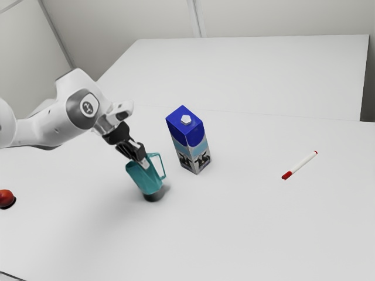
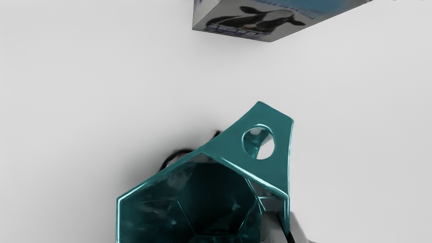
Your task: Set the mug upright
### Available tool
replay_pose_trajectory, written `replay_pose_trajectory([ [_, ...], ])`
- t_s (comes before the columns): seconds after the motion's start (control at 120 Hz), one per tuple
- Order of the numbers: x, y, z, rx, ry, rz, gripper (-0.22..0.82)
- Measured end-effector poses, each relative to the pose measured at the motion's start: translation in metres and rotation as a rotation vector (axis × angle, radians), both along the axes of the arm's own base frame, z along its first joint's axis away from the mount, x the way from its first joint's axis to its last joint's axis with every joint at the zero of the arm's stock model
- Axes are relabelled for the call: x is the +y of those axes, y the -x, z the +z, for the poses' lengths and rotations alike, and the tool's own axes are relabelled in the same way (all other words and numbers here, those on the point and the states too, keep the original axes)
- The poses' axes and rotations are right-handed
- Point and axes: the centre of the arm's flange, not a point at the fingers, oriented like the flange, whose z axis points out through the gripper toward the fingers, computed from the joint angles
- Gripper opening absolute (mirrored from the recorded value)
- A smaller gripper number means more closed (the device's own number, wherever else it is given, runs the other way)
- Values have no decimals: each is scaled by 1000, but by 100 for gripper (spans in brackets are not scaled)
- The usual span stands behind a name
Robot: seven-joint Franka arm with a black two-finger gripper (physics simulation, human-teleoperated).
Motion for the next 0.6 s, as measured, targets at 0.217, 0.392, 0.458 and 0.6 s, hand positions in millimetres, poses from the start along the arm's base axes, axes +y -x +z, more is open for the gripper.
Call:
replay_pose_trajectory([
  [0.217, 7, -9, 11, -32, -112, -31, -18],
  [0.392, 12, -21, 24, -65, -202, -60, -18],
  [0.458, 12, -24, 24, -75, -231, -71, -18],
  [0.6, 10, -28, 21, -105, -265, -78, -18],
])
